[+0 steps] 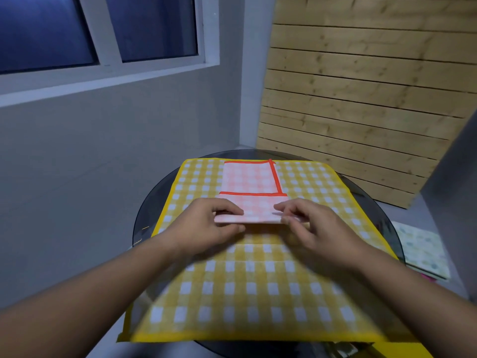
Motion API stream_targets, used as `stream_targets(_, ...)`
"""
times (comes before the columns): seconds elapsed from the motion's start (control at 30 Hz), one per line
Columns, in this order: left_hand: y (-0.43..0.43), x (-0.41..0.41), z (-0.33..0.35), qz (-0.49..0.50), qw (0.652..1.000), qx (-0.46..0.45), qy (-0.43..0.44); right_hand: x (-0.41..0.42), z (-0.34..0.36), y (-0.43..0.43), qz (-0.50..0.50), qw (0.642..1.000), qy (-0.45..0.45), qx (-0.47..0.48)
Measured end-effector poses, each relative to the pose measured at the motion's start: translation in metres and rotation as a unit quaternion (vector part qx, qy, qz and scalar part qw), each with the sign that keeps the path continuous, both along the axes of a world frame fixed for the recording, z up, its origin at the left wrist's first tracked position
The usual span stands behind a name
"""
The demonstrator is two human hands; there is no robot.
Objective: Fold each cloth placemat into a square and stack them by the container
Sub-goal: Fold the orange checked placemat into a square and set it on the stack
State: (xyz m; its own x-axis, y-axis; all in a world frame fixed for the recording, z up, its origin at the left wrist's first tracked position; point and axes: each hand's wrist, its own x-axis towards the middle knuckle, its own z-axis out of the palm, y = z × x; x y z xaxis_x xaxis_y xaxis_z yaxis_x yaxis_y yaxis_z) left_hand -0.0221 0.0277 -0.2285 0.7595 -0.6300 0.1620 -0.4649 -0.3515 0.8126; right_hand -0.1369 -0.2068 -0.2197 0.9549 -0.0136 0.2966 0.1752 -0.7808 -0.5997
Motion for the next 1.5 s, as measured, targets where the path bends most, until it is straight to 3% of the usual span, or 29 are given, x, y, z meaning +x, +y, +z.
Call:
stream_targets(0.23, 0.004, -0.013, 0.022, 0.000, 0.991, -0.129, 0.016, -0.016, 0.026, 0.006, -0.008, 0.979, -0.043, 0.197)
stream_targets(0.47, -0.004, -0.026, 0.041, 0.025, 0.966, -0.230, 0.112, -0.014, 0.008, -0.002, -0.020, 0.955, 0.025, 0.294)
stream_targets(0.67, -0.012, -0.022, 0.037, 0.043, 0.947, -0.262, 0.179, 0.002, -0.008, 0.002, -0.062, 0.941, 0.039, 0.331)
stream_targets(0.8, -0.009, -0.005, 0.009, 0.050, 0.953, -0.184, 0.234, 0.018, -0.009, 0.003, -0.098, 0.937, 0.044, 0.334)
stream_targets(0.97, -0.013, 0.014, -0.010, 0.126, 0.978, -0.051, 0.161, 0.035, -0.021, -0.004, -0.157, 0.946, 0.090, 0.270)
stream_targets(1.17, -0.019, 0.026, -0.013, 0.175, 0.979, 0.043, 0.097, 0.040, -0.022, -0.002, -0.193, 0.964, 0.119, 0.137)
stream_targets(1.5, -0.024, 0.027, -0.015, 0.160, 0.968, 0.193, 0.026, 0.042, -0.020, 0.004, -0.201, 0.958, 0.201, -0.028)
